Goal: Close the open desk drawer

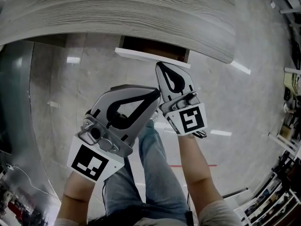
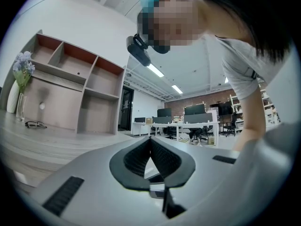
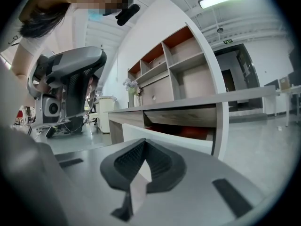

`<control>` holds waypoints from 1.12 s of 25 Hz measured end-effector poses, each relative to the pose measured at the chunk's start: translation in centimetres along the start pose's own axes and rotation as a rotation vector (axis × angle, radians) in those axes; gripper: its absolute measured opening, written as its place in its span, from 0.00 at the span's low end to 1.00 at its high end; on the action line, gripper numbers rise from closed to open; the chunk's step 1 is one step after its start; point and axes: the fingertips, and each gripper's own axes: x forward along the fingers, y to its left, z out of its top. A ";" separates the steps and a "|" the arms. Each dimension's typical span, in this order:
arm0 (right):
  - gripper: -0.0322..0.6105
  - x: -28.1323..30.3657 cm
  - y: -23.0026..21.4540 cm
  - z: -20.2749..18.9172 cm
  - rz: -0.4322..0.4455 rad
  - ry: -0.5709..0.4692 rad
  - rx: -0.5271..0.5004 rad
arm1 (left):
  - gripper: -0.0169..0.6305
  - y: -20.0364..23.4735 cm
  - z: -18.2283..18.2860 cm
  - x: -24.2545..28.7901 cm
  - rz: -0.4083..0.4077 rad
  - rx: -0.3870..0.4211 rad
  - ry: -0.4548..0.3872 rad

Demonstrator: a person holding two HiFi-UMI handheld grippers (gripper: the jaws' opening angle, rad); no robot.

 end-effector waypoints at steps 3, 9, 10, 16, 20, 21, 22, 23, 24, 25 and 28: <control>0.06 0.1 -0.3 0.2 -0.002 0.000 0.015 | 0.04 0.1 0.1 0.0 0.007 0.001 0.000; 0.06 1.1 0.1 0.5 0.026 0.014 -0.012 | 0.04 0.4 0.2 0.1 0.019 0.004 0.003; 0.06 1.2 0.2 0.5 0.027 0.017 -0.014 | 0.04 0.4 0.3 0.1 0.021 0.005 0.004; 0.06 2.8 -0.9 0.5 0.005 0.012 0.030 | 0.04 1.6 0.1 0.1 0.037 0.008 0.001; 0.06 3.9 -1.8 0.7 -0.003 0.011 0.049 | 0.04 2.2 0.3 0.1 0.047 0.010 -0.001; 0.06 4.1 -1.9 0.8 -0.004 0.010 0.053 | 0.04 2.3 0.3 0.1 0.049 0.011 -0.001; 0.06 4.2 -2.0 0.9 -0.004 0.010 0.056 | 0.04 2.4 0.4 0.0 0.052 0.013 -0.001; 0.06 4.3 -2.0 1.0 -0.005 0.010 0.058 | 0.04 2.4 0.5 -0.1 0.055 0.015 -0.001; 0.06 4.4 -2.0 1.1 -0.006 0.010 0.059 | 0.04 2.4 0.6 -0.3 0.058 0.017 -0.001; 0.06 4.4 -1.9 1.3 -0.008 0.010 0.060 | 0.04 2.4 0.8 -0.5 0.063 0.018 -0.001; 0.06 4.8 -2.1 1.5 -0.015 0.012 0.060 | 0.04 2.6 1.1 -0.9 0.075 0.017 -0.004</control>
